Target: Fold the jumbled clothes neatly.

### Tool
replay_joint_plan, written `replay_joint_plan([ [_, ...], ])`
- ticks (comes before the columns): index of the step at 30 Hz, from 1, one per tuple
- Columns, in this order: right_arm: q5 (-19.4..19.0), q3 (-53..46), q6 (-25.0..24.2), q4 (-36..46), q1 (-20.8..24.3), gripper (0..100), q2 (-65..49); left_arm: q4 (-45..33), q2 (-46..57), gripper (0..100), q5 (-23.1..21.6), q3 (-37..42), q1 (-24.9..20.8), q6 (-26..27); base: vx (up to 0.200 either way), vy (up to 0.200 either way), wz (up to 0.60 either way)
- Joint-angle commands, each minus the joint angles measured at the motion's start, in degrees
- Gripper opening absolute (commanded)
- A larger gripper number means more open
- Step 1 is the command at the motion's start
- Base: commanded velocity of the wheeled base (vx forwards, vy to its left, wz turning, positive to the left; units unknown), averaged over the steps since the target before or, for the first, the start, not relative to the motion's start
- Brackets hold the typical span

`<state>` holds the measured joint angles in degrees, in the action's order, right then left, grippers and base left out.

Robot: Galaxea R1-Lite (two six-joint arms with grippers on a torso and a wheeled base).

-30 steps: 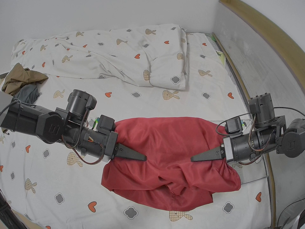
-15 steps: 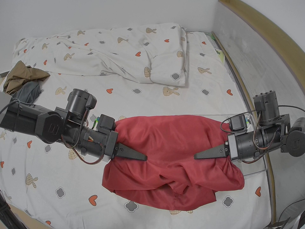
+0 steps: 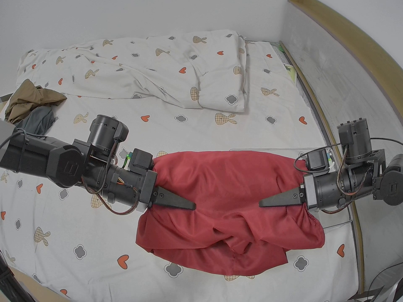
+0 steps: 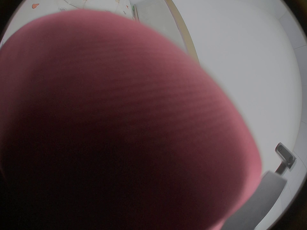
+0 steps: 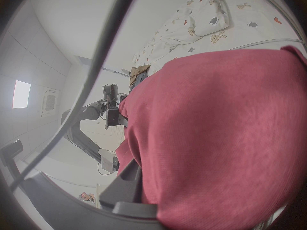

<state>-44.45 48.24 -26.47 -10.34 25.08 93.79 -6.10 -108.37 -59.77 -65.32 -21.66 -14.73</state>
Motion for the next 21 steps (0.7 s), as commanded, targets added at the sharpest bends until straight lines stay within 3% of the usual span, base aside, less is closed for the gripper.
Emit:
replay_joint_plan([
  [1,0.0,0.0,0.0,0.0,0.0,0,-0.4,0.0,0.0,0,0.0,-0.8,-0.4,-1.1,0.0,0.0,0.0],
  [16,0.0,-0.1,0.0,0.0,-0.4,0,-0.8,0.5,0.1,0,0.0,-0.2,-0.6,-1.1,0.0,-0.2,0.0],
  [21,0.0,-0.1,-0.1,0.1,-0.4,0,-1.0,0.5,0.1,0,0.1,-0.2,-0.6,-1.0,0.0,0.0,0.0],
])
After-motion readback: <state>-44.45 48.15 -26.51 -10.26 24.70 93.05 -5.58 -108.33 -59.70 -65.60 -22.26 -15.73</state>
